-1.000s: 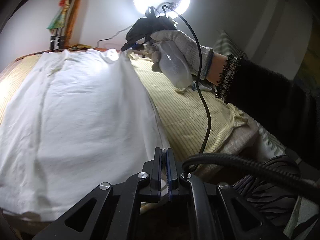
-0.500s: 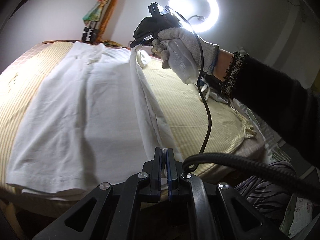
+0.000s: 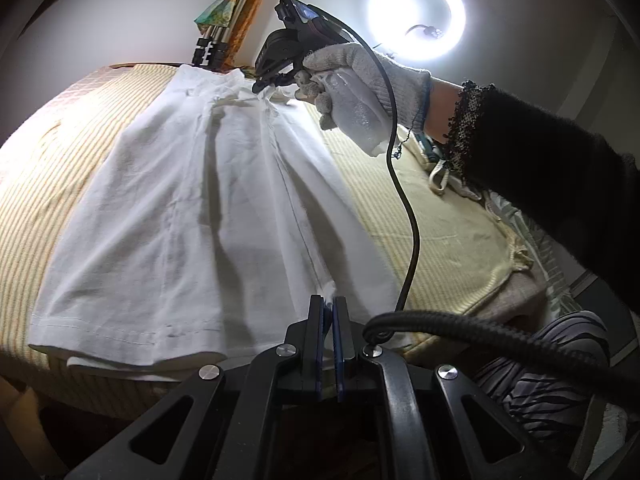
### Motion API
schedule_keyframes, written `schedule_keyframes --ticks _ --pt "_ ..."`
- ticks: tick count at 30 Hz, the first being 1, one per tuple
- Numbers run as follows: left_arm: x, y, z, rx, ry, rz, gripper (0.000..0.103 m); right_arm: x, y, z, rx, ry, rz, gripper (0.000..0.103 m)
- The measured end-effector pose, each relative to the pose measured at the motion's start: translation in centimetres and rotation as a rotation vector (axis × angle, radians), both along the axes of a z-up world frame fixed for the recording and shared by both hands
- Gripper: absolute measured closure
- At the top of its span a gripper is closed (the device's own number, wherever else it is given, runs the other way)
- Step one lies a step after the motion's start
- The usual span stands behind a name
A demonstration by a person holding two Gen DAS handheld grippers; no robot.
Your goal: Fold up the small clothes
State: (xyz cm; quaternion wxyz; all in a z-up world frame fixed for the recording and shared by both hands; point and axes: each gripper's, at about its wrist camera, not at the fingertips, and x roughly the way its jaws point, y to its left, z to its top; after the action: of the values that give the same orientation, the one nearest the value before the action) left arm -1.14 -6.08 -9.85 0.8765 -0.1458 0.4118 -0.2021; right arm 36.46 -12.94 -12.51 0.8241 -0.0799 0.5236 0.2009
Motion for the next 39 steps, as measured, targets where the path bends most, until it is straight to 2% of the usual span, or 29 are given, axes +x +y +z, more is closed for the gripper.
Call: schedule_keyframes --ticks 3,5,10,14,16,20,23,25,28,30,32,36,38,39 --pt "0.2 0.1 -0.2 0.015 0.025 0.002 0.096 0.0 0.4 -0.8 0.018 0.032 0.022 0.098" --pt "0.3 0.2 -0.4 0.025 0.043 0.002 0.077 -0.1 0.4 -1.1 0.023 0.044 0.034 0.096" --pt "-0.1 0.6 -0.1 0.063 0.031 0.006 0.069 -0.2 -0.7 -0.1 0.140 0.090 0.055 0.067" --pt "-0.4 1.4 0.9 0.100 0.003 0.010 0.069 -0.5 -3.8 3.0 0.312 0.101 0.045 0.063" --pt "-0.5 1.7 1.6 0.130 -0.023 0.010 0.068 -0.5 -6.0 4.6 0.369 0.074 0.013 0.063" --pt "0.3 2.0 3.3 0.167 -0.063 -0.003 0.067 0.7 -10.7 6.1 0.363 0.017 -0.128 0.063" --pt "1.8 2.0 4.3 0.167 -0.079 -0.021 0.064 2.1 -13.6 5.5 0.398 0.037 -0.227 0.063" --pt "3.1 2.2 4.7 0.163 -0.075 -0.040 0.064 2.9 -14.5 4.7 0.429 0.060 -0.254 0.063" --pt "4.7 2.2 5.2 0.148 -0.057 -0.073 0.064 3.6 -14.2 3.5 0.449 0.096 -0.239 0.063" --pt "5.4 2.0 5.4 0.174 -0.069 -0.087 0.064 3.8 -13.1 2.9 0.442 0.107 -0.209 0.063" --pt "5.8 1.9 5.5 0.193 -0.079 -0.089 0.064 3.9 -11.7 2.3 0.418 0.110 -0.185 0.063" --pt "6.1 2.2 4.8 0.169 -0.054 -0.075 0.065 4.5 -9.6 1.1 0.325 0.113 -0.155 0.063" --pt "6.0 2.3 4.5 0.170 -0.045 -0.073 0.066 4.7 -9.2 0.6 0.322 0.122 -0.149 0.080" --pt "6.0 2.4 4.4 0.167 -0.043 -0.072 0.066 4.8 -9.0 0.6 0.325 0.126 -0.151 0.097"
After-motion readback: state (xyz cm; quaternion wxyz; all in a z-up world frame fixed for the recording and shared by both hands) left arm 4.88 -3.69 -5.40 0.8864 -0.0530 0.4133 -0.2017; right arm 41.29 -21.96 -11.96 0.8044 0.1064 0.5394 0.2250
